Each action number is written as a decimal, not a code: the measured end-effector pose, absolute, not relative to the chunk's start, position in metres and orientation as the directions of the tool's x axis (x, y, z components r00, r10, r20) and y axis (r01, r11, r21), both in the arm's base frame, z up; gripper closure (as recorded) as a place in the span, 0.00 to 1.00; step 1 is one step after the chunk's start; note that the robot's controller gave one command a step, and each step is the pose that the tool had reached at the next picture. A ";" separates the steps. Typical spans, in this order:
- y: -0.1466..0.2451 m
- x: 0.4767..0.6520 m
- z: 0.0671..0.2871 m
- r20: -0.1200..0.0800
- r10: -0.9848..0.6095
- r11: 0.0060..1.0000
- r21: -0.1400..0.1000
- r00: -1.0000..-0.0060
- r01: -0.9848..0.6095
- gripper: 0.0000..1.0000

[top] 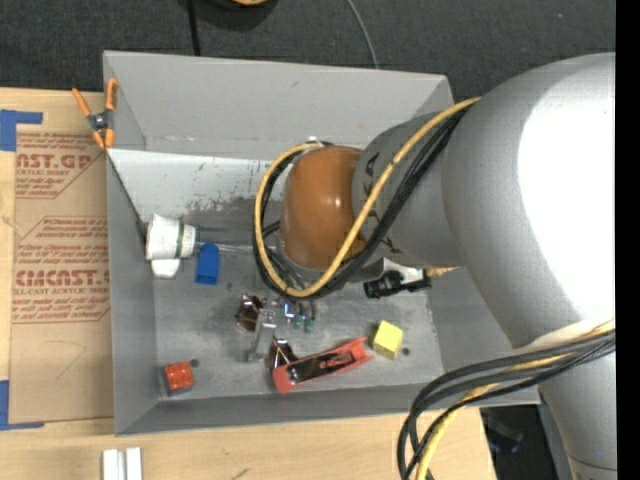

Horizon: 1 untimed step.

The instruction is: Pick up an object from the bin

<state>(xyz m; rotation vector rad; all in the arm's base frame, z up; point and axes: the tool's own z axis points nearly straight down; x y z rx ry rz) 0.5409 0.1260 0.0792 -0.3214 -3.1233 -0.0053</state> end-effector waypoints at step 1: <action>0.130 0.540 0.062 -0.005 0.318 0.948 0.007 -0.948 0.318 1.00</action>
Offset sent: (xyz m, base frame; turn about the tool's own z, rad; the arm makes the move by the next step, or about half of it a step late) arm 0.0000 0.0000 0.0000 0.0000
